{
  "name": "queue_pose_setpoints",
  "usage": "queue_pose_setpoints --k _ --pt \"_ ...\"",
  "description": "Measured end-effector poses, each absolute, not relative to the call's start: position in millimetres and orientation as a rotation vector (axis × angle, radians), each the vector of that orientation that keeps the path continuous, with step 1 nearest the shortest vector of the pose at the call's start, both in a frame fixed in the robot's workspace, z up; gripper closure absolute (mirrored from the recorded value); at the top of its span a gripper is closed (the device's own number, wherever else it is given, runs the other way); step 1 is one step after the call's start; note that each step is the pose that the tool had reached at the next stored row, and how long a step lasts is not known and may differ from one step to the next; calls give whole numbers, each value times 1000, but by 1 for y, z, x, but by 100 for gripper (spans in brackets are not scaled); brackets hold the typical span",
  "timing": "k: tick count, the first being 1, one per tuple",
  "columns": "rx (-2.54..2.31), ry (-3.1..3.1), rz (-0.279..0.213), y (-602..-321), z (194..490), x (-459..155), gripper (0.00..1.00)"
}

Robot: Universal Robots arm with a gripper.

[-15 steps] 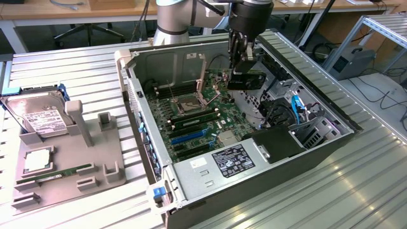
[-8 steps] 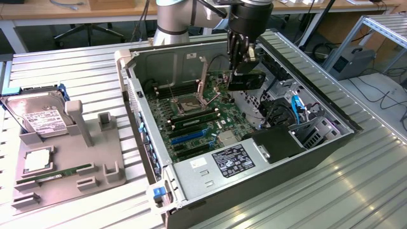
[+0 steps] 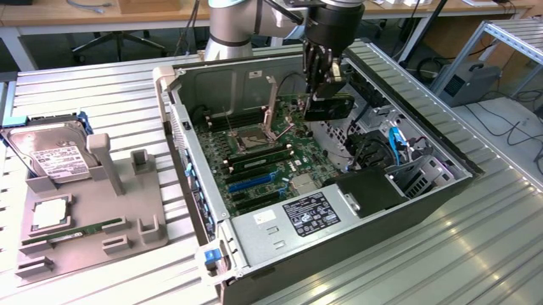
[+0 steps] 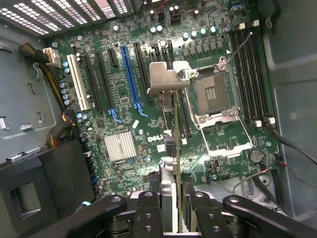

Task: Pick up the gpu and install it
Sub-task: 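Insert the gpu into the slot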

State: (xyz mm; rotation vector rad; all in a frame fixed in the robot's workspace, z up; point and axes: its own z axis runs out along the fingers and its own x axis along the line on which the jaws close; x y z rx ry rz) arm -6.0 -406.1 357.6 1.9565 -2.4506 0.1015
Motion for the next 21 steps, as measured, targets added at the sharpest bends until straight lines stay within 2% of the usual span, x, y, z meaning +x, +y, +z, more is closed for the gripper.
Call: queue_pose_setpoints --k 21 --pt "2000 -2406 117 -406 357 -6 73"
